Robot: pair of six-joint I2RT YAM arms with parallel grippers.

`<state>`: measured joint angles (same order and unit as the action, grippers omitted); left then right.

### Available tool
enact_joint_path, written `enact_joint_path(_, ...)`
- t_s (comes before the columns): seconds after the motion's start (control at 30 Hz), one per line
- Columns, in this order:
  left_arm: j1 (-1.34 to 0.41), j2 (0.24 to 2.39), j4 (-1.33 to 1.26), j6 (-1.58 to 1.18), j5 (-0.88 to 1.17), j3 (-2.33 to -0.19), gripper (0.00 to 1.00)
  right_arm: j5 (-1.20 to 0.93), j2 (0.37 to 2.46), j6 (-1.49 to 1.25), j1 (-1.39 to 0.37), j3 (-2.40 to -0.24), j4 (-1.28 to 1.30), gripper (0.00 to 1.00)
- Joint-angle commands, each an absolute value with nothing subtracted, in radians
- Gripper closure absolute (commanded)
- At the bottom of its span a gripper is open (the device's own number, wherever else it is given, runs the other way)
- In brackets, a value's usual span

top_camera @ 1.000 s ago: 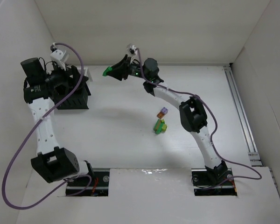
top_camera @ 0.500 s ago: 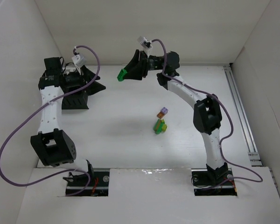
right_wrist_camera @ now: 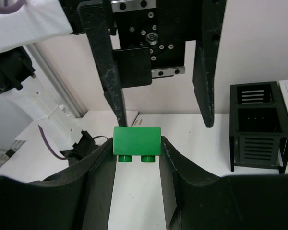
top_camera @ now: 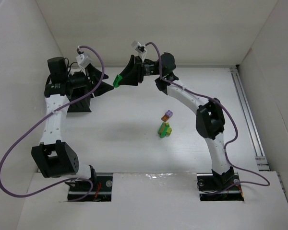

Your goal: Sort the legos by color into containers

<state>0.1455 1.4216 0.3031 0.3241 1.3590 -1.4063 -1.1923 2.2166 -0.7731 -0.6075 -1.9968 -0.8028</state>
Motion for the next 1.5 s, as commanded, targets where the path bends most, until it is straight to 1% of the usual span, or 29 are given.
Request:
enact_joint_path(0.0,0.138,1.396,0.293,0.316,1.422,-1.405,0.24,-1.14,2.218,-0.715,-0.617,-2.046,-0.744,1.0)
enact_joint_path(0.2,0.129,1.449,0.487,0.478,1.433,-1.48,0.24,-1.14,2.218,-0.695,-0.617,-2.046,-0.744,1.0)
enact_joint_path(0.33,0.117,1.494,0.564,0.541,1.442,-1.525,0.25,-1.14,2.227,-0.686,-0.617,-2.075,-0.735,1.0)
enact_joint_path(0.43,0.117,1.505,0.565,0.541,1.451,-1.534,0.27,-1.14,2.227,-0.676,-0.617,-2.075,-0.726,1.0)
enact_joint_path(0.6,0.117,1.529,0.565,0.541,1.469,-1.557,0.36,-1.14,2.227,-0.643,-0.626,-2.065,-0.704,1.0)
enact_joint_path(0.73,0.117,1.539,0.565,0.532,1.479,-1.578,0.36,-1.131,2.227,-0.601,-0.626,-2.065,-0.663,1.0)
enact_joint_path(0.83,0.107,1.539,0.565,0.523,1.479,-1.588,0.32,-1.12,2.227,-0.571,-0.626,-2.065,-0.632,1.0)
enact_joint_path(1.0,0.107,1.548,0.554,0.508,1.479,-1.597,0.32,-1.12,2.227,-0.549,-0.626,-2.074,-0.609,1.0)
enact_joint_path(1.1,0.098,1.557,0.554,0.497,1.479,-1.597,0.36,-1.12,2.227,-0.54,-0.626,-2.074,-0.609,1.0)
enact_joint_path(1.13,0.098,1.557,0.543,0.497,1.479,-1.597,0.36,-1.111,2.227,-0.54,-0.626,-2.074,-0.609,1.0)
enact_joint_path(1.23,0.098,1.566,0.543,0.488,1.47,-1.597,0.42,-1.111,2.227,-0.531,-0.626,-2.074,-0.609,1.0)
enact_joint_path(1.4,0.098,1.575,0.525,0.469,1.47,-1.606,0.49,-1.111,2.217,-0.512,-0.635,-2.065,-0.6,1.0)
enact_joint_path(1.43,0.098,1.575,0.525,0.469,1.47,-1.606,0.49,-1.111,2.217,-0.512,-0.635,-2.056,-0.6,1.0)
enact_joint_path(1.47,0.098,1.575,0.514,0.459,1.459,-1.606,0.51,-1.111,2.207,-0.512,-0.635,-2.056,-0.6,1.0)
